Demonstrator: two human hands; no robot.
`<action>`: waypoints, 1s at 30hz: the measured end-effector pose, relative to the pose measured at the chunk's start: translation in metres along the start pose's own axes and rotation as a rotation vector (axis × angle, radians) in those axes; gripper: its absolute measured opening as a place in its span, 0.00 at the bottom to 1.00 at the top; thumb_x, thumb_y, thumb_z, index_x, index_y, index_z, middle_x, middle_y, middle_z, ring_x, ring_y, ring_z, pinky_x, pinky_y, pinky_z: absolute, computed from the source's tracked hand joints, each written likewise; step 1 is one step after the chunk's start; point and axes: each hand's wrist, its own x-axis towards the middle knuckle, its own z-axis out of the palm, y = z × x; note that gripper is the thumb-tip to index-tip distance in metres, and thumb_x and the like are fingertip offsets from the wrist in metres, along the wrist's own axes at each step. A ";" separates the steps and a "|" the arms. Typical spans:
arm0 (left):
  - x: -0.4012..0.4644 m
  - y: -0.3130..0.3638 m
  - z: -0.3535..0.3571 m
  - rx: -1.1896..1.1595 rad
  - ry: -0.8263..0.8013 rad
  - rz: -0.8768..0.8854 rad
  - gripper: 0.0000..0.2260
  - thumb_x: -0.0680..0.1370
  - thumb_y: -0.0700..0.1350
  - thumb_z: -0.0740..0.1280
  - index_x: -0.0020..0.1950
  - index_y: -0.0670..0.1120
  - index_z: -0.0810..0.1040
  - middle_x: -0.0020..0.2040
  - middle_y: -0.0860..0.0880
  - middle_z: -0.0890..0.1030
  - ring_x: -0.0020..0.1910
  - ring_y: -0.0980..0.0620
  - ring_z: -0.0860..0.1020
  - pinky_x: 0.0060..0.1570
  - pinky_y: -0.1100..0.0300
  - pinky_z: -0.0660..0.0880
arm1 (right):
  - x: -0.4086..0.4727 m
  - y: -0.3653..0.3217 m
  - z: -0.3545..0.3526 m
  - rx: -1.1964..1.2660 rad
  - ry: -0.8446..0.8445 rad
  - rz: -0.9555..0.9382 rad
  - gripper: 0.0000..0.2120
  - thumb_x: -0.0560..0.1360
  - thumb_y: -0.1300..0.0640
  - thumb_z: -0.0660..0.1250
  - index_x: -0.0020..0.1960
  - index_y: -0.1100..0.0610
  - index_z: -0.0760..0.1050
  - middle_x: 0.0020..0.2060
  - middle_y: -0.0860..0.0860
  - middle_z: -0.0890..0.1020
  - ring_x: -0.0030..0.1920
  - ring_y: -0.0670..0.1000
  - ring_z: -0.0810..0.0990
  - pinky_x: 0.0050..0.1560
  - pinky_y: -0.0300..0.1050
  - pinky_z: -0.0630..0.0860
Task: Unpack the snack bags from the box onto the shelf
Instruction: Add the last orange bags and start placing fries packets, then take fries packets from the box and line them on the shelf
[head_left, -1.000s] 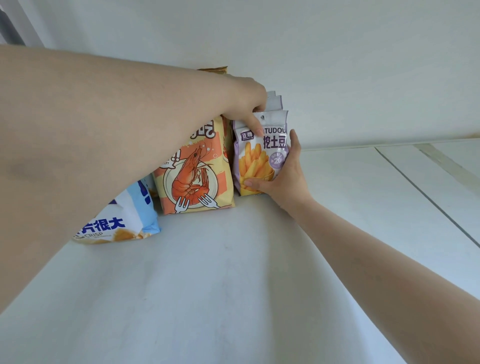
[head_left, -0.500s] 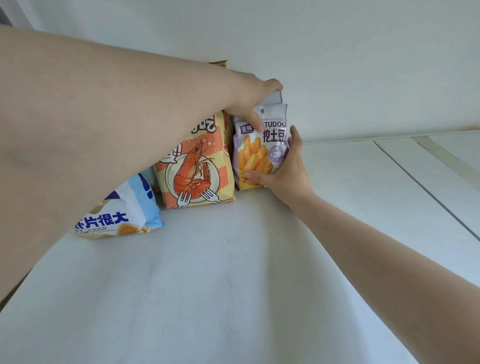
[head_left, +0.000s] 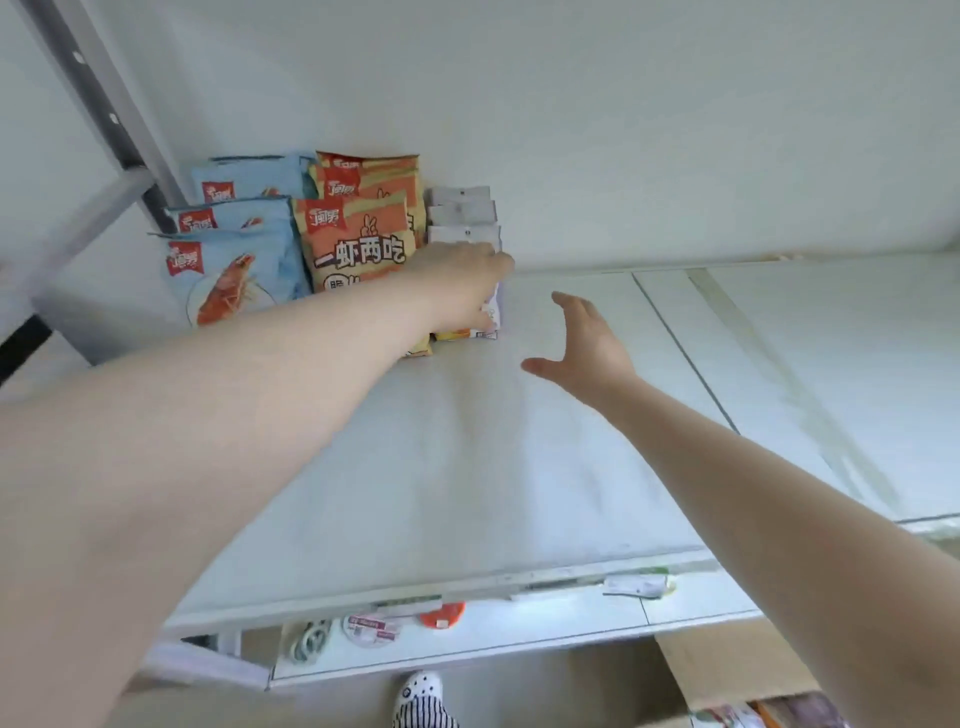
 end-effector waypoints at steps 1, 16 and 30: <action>-0.015 0.013 -0.003 -0.019 -0.006 -0.011 0.24 0.73 0.51 0.69 0.66 0.46 0.70 0.61 0.46 0.75 0.59 0.43 0.75 0.47 0.55 0.73 | -0.017 -0.003 -0.010 -0.064 -0.026 0.010 0.43 0.72 0.49 0.74 0.78 0.55 0.55 0.76 0.50 0.61 0.74 0.51 0.62 0.65 0.49 0.69; -0.251 0.210 0.017 -0.316 -0.087 0.109 0.24 0.73 0.49 0.67 0.68 0.47 0.69 0.62 0.47 0.76 0.63 0.46 0.72 0.63 0.56 0.63 | -0.344 -0.011 -0.058 -0.430 -0.149 0.227 0.32 0.74 0.48 0.70 0.73 0.55 0.62 0.67 0.52 0.71 0.70 0.55 0.67 0.65 0.47 0.67; -0.400 0.367 0.056 -0.313 -0.354 0.419 0.29 0.75 0.56 0.66 0.73 0.47 0.64 0.66 0.47 0.73 0.65 0.45 0.72 0.63 0.54 0.67 | -0.636 0.031 -0.053 -0.372 -0.271 0.738 0.32 0.74 0.47 0.69 0.73 0.56 0.61 0.67 0.53 0.70 0.69 0.55 0.67 0.62 0.48 0.69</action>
